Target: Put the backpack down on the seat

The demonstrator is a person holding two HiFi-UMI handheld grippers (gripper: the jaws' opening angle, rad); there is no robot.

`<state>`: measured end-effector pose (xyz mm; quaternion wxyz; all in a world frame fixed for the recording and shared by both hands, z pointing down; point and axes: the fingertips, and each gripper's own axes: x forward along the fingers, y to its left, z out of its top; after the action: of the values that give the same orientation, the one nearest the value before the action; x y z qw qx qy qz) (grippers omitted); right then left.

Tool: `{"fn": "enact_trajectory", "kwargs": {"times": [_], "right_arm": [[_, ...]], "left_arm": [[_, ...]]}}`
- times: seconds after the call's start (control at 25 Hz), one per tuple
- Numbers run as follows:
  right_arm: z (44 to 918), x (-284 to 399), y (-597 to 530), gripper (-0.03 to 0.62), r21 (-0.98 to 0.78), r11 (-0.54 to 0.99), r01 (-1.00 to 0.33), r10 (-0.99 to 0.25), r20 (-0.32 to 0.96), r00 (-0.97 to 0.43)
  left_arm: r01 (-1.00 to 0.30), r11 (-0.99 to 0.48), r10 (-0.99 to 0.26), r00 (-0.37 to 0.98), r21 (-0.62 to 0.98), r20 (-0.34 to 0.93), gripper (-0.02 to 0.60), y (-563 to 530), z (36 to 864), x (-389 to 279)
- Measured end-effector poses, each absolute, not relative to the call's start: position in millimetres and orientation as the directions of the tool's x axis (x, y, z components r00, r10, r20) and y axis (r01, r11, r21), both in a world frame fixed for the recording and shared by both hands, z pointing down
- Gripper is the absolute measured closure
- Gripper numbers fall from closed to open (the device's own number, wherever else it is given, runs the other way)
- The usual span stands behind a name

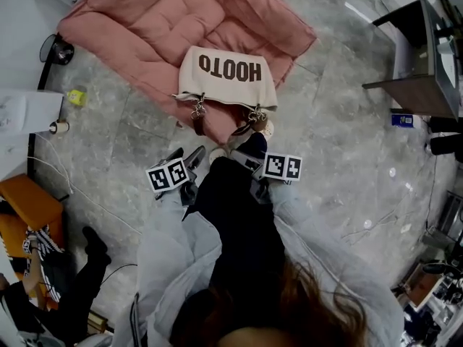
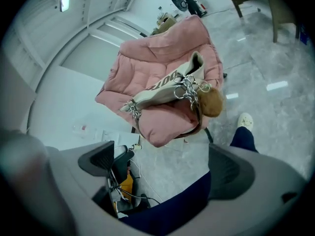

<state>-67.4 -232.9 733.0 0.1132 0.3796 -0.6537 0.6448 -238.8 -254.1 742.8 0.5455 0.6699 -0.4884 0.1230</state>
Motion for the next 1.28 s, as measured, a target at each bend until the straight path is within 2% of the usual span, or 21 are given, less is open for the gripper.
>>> {"fn": "enact_trajectory", "kwargs": {"times": [0.2, 0.48, 0.72, 0.84, 0.88, 0.92, 1.0, 1.08, 1.16, 1.2, 1.28], "right_arm": [[691, -47, -240, -0.001, -0.757, -0.040, -0.652, -0.420, 0.605, -0.677], [614, -40, -279, 0.002, -0.759, 0.124, -0.639, -0.525, 0.496, -0.691], [556, -45, -316, 0.067, -0.728, 0.240, -0.642, -0.588, 0.418, -0.693], [516, -42, -341, 0.177, -0.674, 0.304, -0.673, -0.676, 0.345, -0.651], [500, -39, -350, 0.201, -0.647, 0.329, -0.688, -0.705, 0.317, -0.634], [486, -37, -357, 0.234, -0.619, 0.350, -0.703, -0.728, 0.293, -0.620], [458, -31, -368, 0.296, -0.565, 0.381, -0.732, -0.765, 0.251, -0.593], [434, -23, -375, 0.422, -0.511, 0.402, -0.760, -0.793, 0.220, -0.568], [414, -19, -378, 0.567, -0.461, 0.436, -0.773, -0.801, 0.193, -0.567], [405, -19, -378, 0.586, -0.441, 0.459, -0.771, -0.798, 0.176, -0.576], [390, -17, -376, 0.586, -0.402, 0.498, -0.769, -0.795, 0.143, -0.590]], "left_arm": [[-0.775, 0.013, -0.586, 0.506, 0.632, 0.633, 0.193, -272, 701, -239], [-0.742, -0.099, -0.661, 0.548, 0.664, 0.513, 0.193, -299, 627, -234], [-0.727, -0.244, -0.716, 0.582, 0.642, 0.387, 0.195, -322, 553, -230], [-0.754, -0.342, -0.745, 0.581, 0.562, 0.327, 0.214, -338, 513, -229], [-0.775, -0.363, -0.764, 0.565, 0.517, 0.311, 0.269, -344, 500, -230], [-0.798, -0.378, -0.787, 0.544, 0.469, 0.291, 0.359, -350, 485, -232], [-0.830, -0.397, -0.832, 0.506, 0.392, 0.228, 0.442, -363, 453, -236], [-0.840, -0.408, -0.867, 0.479, 0.357, 0.138, 0.516, -372, 419, -240], [-0.836, -0.421, -0.884, 0.466, 0.352, 0.048, 0.549, -377, 390, -243], [-0.830, -0.433, -0.884, 0.467, 0.353, 0.015, 0.555, -378, 378, -243], [-0.820, -0.462, -0.874, 0.485, 0.336, -0.017, 0.561, -380, 364, -239]]}}
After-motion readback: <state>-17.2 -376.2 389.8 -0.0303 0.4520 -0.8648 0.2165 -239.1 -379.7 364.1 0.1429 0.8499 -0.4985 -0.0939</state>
